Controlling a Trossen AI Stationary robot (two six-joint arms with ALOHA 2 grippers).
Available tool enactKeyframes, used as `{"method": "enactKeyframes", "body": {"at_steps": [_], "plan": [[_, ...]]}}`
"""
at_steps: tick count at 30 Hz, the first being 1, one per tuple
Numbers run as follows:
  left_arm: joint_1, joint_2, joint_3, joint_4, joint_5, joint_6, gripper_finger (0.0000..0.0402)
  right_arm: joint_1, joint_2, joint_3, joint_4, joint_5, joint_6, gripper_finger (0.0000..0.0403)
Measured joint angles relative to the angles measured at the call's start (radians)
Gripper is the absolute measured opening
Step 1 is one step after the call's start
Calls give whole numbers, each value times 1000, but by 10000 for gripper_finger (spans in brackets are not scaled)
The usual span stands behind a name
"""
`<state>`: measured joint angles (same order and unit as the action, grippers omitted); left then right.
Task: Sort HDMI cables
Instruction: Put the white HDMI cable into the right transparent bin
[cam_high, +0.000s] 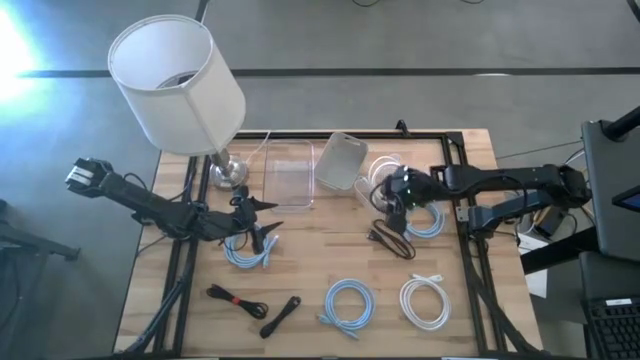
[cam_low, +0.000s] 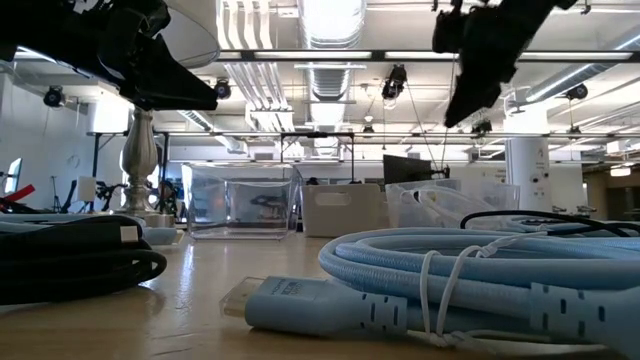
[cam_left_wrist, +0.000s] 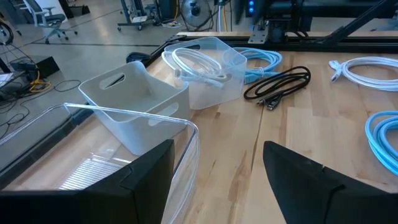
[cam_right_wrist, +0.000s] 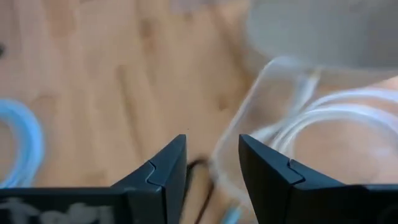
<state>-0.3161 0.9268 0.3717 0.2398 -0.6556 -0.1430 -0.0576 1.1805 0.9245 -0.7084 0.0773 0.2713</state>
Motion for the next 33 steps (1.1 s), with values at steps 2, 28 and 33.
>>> {"method": "enactKeyframes", "body": {"at_steps": [2, 28, 33], "plan": [[0, 0, 0, 0, 0, 0, 250, 50, 0, 10, -66, -5, 51, 137], [2, 0, 0, 56, -76, 85, 250, 652, 26, -227, -124, -210, 776, 172], [2, 0, 1, 70, -76, 86, 250, 710, 98, -282, 15, -213, 777, 172]]}}
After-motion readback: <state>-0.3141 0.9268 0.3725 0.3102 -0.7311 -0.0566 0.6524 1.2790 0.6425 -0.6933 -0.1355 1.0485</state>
